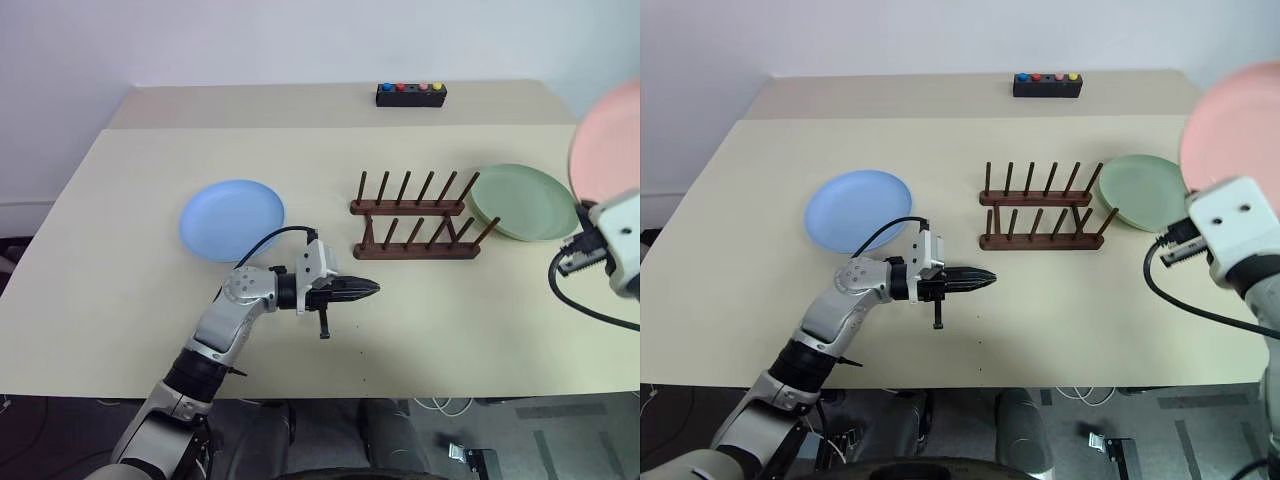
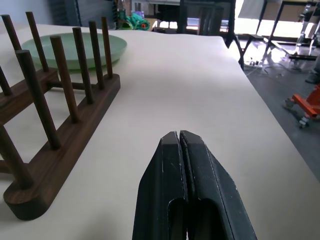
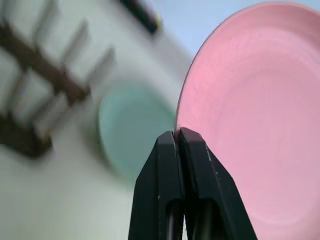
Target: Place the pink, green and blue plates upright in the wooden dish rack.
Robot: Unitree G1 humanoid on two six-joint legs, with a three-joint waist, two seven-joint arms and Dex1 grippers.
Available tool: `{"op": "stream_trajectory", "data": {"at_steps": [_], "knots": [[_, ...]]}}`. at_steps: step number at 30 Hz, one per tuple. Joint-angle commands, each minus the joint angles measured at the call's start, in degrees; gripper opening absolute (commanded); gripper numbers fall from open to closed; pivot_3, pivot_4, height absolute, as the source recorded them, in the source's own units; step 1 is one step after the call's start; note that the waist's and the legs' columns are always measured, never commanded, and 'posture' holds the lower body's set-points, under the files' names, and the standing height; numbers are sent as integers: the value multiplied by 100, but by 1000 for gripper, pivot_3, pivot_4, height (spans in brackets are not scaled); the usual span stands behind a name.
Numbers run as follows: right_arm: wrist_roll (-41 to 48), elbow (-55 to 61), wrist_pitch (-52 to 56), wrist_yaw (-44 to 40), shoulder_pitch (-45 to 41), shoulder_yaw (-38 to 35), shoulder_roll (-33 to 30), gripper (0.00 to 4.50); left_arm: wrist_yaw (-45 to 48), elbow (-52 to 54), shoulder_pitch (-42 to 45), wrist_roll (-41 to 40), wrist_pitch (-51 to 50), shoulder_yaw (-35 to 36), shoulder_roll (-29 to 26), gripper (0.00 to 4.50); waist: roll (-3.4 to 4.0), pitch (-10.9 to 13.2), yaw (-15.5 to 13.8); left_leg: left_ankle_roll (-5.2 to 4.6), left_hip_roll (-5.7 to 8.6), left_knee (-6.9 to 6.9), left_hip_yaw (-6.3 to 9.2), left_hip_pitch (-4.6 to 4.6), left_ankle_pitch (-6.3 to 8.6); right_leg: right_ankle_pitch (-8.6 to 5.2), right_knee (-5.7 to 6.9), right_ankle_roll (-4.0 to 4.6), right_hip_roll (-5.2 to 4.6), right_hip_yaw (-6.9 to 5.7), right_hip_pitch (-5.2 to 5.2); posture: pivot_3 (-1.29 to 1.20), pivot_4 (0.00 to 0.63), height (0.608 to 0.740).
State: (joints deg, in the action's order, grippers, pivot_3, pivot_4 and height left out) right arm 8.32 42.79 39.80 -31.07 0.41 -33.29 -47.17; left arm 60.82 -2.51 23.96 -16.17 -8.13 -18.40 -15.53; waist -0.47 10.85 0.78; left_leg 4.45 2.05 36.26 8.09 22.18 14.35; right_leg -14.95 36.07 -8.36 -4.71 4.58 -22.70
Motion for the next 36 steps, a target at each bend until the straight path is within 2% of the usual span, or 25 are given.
{"op": "stream_trajectory", "data": {"at_steps": [1,8,16,22,36], "knots": [[1127,-54,-336,-574,-723,-261,14,26,1,-18,147,22,226,90,37,0,-1,1,6,0,0,0,0,0,0,0,0,0,0,0,0,0,150,740],[3578,-1077,209,-1140,-2151,-244,219,26,-111,32,101,26,286,195,-8,0,-5,3,-8,-1,0,-1,2,2,0,1,-2,1,-1,0,-1,0,150,740],[5222,-2303,650,-1269,-2568,-387,246,26,-307,560,-202,-173,8,440,-237,0,-1,3,-4,-2,0,-3,3,6,1,1,2,1,-1,1,-8,0,150,740],[5621,-2825,773,-1599,-2452,-320,76,26,-373,703,-284,-186,-91,557,-397,0,1,2,-2,-3,0,-4,2,6,1,1,3,1,0,1,-9,0,150,740],[5520,-3551,776,-2105,-2411,13,-102,26,-297,823,-213,-252,-214,529,-427,0,1,2,2,-3,0,-4,1,7,1,1,3,1,0,1,-12,0,150,740]]}}
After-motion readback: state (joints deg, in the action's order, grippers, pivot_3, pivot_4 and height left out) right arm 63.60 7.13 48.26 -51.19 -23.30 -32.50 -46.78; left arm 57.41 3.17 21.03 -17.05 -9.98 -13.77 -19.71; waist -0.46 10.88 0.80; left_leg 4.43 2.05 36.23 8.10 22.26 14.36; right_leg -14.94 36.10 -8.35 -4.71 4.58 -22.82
